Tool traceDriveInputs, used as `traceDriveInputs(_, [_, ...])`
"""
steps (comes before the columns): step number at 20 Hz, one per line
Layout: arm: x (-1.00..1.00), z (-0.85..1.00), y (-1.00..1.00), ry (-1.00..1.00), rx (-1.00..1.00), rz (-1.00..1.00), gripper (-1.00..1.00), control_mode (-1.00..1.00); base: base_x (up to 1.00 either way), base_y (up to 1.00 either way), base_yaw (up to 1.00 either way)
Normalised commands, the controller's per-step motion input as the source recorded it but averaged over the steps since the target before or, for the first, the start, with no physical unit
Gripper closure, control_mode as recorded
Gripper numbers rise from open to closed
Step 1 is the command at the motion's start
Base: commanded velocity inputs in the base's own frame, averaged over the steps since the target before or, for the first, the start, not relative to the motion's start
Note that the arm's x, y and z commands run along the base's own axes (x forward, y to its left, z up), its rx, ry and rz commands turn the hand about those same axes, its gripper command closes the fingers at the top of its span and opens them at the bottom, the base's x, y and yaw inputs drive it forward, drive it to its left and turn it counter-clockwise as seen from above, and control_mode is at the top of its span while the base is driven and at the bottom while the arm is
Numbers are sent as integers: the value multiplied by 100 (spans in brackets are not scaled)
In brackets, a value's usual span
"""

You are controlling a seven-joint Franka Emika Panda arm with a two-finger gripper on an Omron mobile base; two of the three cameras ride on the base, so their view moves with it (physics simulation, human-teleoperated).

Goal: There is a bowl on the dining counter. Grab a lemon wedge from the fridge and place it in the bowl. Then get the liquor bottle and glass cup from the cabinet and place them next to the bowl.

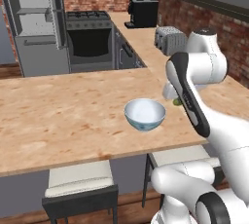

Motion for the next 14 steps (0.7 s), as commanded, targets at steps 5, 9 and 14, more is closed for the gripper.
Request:
traceDriveInputs(5, [20,-36,13,7,0,5,100,-100,0,0,0])
traceDriveInputs(9, [25,-23,16,0,0,3,100,-100,0,0,0])
traceDriveInputs(14, [30,-24,14,0,-1,2,100,-100,0,0,0])
